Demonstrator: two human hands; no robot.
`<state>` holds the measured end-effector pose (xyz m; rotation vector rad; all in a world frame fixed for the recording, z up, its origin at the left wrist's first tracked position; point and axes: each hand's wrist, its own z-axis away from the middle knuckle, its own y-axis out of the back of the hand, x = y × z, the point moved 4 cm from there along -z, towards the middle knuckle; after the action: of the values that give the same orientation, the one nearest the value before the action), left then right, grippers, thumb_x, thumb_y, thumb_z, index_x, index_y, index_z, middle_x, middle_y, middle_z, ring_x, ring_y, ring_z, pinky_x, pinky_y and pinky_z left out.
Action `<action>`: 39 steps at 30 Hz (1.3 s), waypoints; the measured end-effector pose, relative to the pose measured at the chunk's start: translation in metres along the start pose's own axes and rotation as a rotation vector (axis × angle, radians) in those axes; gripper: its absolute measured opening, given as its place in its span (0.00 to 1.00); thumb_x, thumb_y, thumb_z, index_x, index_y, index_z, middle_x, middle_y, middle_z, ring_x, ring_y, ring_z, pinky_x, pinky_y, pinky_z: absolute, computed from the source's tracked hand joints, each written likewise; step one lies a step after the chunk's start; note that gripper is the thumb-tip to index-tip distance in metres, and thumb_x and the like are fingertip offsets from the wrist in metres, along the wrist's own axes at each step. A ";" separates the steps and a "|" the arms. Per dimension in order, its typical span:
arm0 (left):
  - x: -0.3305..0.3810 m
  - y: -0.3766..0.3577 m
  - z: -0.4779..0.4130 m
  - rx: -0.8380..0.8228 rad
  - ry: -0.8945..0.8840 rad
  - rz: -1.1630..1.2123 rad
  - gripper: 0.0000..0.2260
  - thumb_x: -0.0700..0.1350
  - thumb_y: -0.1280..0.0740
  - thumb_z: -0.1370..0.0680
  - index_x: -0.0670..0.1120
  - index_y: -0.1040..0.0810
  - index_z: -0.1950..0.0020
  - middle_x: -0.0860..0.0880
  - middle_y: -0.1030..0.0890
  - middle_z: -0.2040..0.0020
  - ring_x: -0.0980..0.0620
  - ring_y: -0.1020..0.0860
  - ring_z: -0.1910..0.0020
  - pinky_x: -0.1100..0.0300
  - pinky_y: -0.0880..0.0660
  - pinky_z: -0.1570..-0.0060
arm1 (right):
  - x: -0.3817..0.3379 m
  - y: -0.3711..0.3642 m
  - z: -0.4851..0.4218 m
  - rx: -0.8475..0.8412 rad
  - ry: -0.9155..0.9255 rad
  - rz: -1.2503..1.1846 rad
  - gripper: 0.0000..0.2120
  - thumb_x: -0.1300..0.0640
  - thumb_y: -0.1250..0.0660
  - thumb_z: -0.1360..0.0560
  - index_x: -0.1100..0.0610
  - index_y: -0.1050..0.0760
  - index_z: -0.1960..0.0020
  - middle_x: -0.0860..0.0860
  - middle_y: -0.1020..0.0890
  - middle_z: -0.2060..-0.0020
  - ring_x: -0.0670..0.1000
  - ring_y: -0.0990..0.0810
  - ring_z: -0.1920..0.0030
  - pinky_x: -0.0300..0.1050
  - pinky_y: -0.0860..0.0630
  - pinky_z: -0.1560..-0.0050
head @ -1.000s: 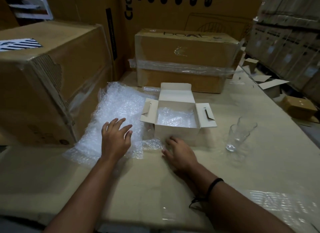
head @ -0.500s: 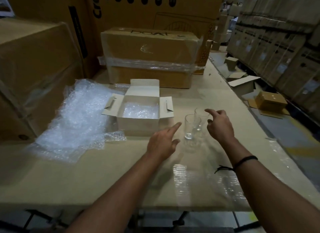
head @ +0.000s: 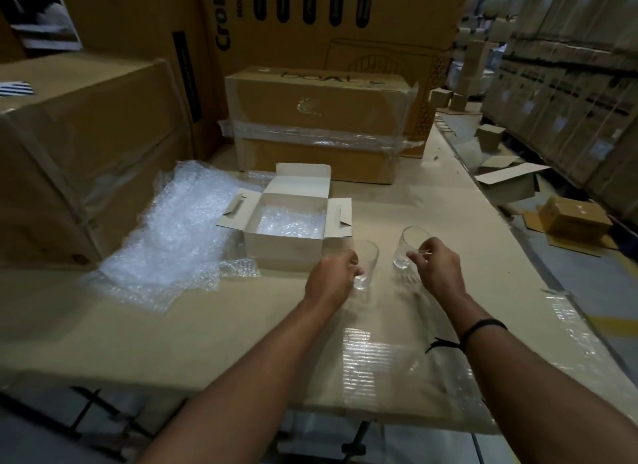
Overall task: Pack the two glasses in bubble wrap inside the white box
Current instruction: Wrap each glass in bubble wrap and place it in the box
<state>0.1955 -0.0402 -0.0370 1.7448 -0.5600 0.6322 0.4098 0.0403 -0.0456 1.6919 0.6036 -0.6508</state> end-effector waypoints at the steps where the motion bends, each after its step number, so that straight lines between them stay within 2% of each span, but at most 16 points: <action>1: -0.010 0.009 0.006 0.018 -0.007 0.005 0.07 0.48 0.31 0.24 0.50 0.19 0.48 0.48 0.15 0.51 0.46 0.19 0.51 0.55 0.24 0.54 | -0.002 0.000 0.005 0.006 0.024 -0.015 0.11 0.53 0.28 0.26 0.59 0.25 0.51 0.58 0.18 0.54 0.58 0.20 0.50 0.47 0.26 0.53; 9: -0.084 0.091 0.042 0.275 0.064 0.032 0.07 0.42 0.27 0.26 0.47 0.17 0.48 0.51 0.15 0.58 0.53 0.18 0.57 0.58 0.22 0.55 | -0.076 -0.047 0.058 -0.105 0.317 -0.079 0.09 0.54 0.26 0.28 0.56 0.24 0.54 0.55 0.17 0.60 0.53 0.19 0.57 0.49 0.22 0.54; 15: -0.116 0.113 0.034 0.237 0.123 -0.011 0.07 0.41 0.28 0.26 0.49 0.18 0.48 0.54 0.17 0.62 0.52 0.19 0.57 0.63 0.30 0.59 | -0.121 -0.097 0.075 -0.180 0.329 -0.121 0.09 0.54 0.26 0.28 0.55 0.24 0.53 0.52 0.18 0.60 0.52 0.19 0.57 0.46 0.23 0.55; 20: -0.130 0.113 0.021 0.167 0.112 -0.041 0.10 0.49 0.30 0.24 0.51 0.20 0.43 0.47 0.16 0.52 0.47 0.19 0.52 0.55 0.23 0.53 | -0.128 -0.117 0.074 -0.169 0.301 -0.109 0.09 0.52 0.27 0.27 0.54 0.25 0.53 0.52 0.18 0.60 0.52 0.19 0.57 0.44 0.24 0.57; 22: -0.134 0.114 0.018 0.121 0.093 -0.063 0.14 0.51 0.31 0.23 0.53 0.22 0.37 0.45 0.16 0.49 0.45 0.19 0.48 0.52 0.23 0.50 | -0.127 -0.120 0.073 -0.152 0.290 -0.091 0.10 0.51 0.27 0.27 0.53 0.25 0.52 0.52 0.18 0.59 0.52 0.18 0.56 0.46 0.23 0.55; 24: -0.136 0.116 0.019 0.062 0.079 -0.081 0.23 0.53 0.31 0.23 0.58 0.29 0.29 0.44 0.17 0.47 0.45 0.20 0.46 0.51 0.23 0.48 | -0.126 -0.121 0.076 -0.146 0.289 -0.056 0.12 0.49 0.27 0.27 0.52 0.24 0.47 0.53 0.17 0.54 0.54 0.18 0.52 0.48 0.22 0.52; 26: -0.139 0.119 0.024 0.040 0.075 -0.116 0.30 0.55 0.31 0.24 0.63 0.38 0.25 0.44 0.17 0.48 0.46 0.20 0.48 0.51 0.22 0.50 | -0.125 -0.119 0.085 -0.090 0.322 0.004 0.19 0.49 0.27 0.27 0.52 0.25 0.39 0.53 0.19 0.44 0.55 0.20 0.45 0.49 0.23 0.46; 28: -0.146 0.133 0.029 0.166 0.064 -0.065 0.29 0.53 0.31 0.24 0.61 0.37 0.25 0.46 0.16 0.48 0.47 0.19 0.50 0.53 0.22 0.51 | -0.129 -0.112 0.101 0.074 0.387 0.020 0.19 0.51 0.28 0.26 0.55 0.26 0.38 0.55 0.22 0.42 0.56 0.23 0.44 0.49 0.26 0.44; 30: -0.164 0.152 0.029 0.368 0.070 0.059 0.22 0.45 0.32 0.23 0.53 0.27 0.29 0.46 0.17 0.44 0.46 0.20 0.46 0.56 0.25 0.47 | -0.138 -0.112 0.125 0.182 0.483 0.024 0.13 0.50 0.32 0.26 0.57 0.24 0.45 0.55 0.22 0.49 0.56 0.24 0.49 0.48 0.27 0.48; 31: -0.179 0.162 0.025 0.428 0.087 0.068 0.19 0.42 0.33 0.23 0.48 0.24 0.32 0.46 0.18 0.42 0.45 0.22 0.43 0.58 0.28 0.45 | -0.143 -0.120 0.136 0.161 0.523 0.041 0.12 0.49 0.34 0.26 0.57 0.23 0.49 0.54 0.21 0.52 0.55 0.24 0.51 0.47 0.27 0.51; 33: -0.213 0.176 0.007 0.436 0.136 -0.024 0.17 0.39 0.34 0.23 0.44 0.22 0.34 0.45 0.21 0.37 0.44 0.26 0.36 0.56 0.32 0.38 | -0.150 -0.146 0.154 0.025 0.536 0.097 0.12 0.48 0.37 0.26 0.56 0.21 0.53 0.52 0.21 0.54 0.55 0.23 0.54 0.46 0.26 0.54; 35: -0.240 0.184 -0.015 0.344 0.183 -0.228 0.18 0.41 0.35 0.22 0.45 0.25 0.31 0.45 0.27 0.30 0.44 0.34 0.28 0.50 0.40 0.31 | -0.153 -0.173 0.167 -0.086 0.492 0.193 0.11 0.48 0.34 0.27 0.53 0.21 0.50 0.51 0.21 0.52 0.55 0.23 0.51 0.47 0.26 0.52; 37: -0.262 0.189 -0.033 0.222 0.205 -0.440 0.20 0.45 0.38 0.20 0.49 0.31 0.27 0.46 0.34 0.24 0.46 0.42 0.24 0.46 0.48 0.27 | -0.153 -0.189 0.173 -0.111 0.437 0.315 0.13 0.46 0.32 0.27 0.53 0.22 0.48 0.52 0.21 0.51 0.56 0.25 0.49 0.49 0.28 0.49; 39: -0.278 0.191 -0.048 0.145 0.199 -0.529 0.21 0.46 0.40 0.19 0.51 0.34 0.25 0.47 0.36 0.24 0.47 0.42 0.24 0.44 0.49 0.28 | -0.152 -0.194 0.172 -0.105 0.392 0.373 0.15 0.44 0.33 0.27 0.54 0.23 0.48 0.53 0.23 0.51 0.57 0.26 0.49 0.50 0.28 0.49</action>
<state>-0.1431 -0.0269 -0.0766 1.8378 0.0938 0.4659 0.1490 -0.0974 -0.1036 1.7823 0.5607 -0.0186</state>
